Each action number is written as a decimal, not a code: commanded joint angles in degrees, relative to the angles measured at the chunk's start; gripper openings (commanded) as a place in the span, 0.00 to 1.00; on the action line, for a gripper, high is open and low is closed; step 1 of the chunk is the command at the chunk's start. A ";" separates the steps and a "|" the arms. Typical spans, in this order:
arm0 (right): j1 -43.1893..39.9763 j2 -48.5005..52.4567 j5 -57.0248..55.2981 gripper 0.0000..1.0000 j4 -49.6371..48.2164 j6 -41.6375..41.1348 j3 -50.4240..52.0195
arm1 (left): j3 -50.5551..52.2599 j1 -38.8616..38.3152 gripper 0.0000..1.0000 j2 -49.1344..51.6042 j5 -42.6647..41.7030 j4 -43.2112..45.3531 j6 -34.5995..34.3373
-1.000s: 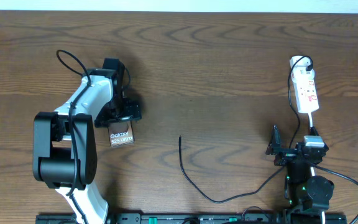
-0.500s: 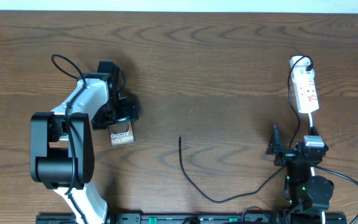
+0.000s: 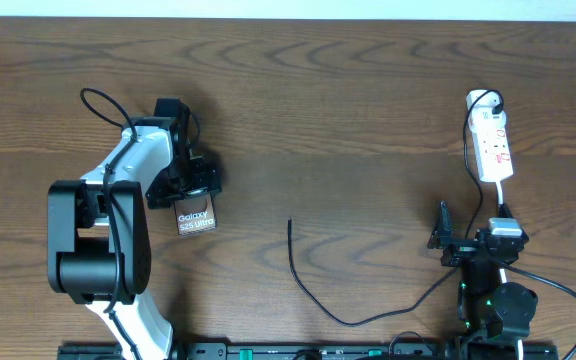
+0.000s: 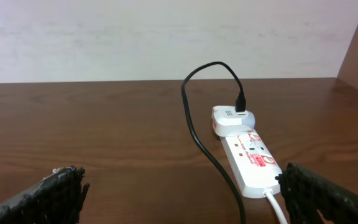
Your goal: Plug charger to phone and switch on socket
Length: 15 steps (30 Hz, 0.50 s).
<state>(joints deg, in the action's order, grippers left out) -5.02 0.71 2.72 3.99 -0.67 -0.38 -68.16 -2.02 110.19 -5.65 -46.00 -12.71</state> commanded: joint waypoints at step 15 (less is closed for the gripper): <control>-0.24 -0.33 -0.46 0.99 0.26 -0.59 0.04 | 0.48 -0.96 0.98 0.35 4.57 0.09 2.51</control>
<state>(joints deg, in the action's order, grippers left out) -5.02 0.71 2.72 3.97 -0.67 -0.38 -68.16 -2.90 110.15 -3.49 -45.78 -10.68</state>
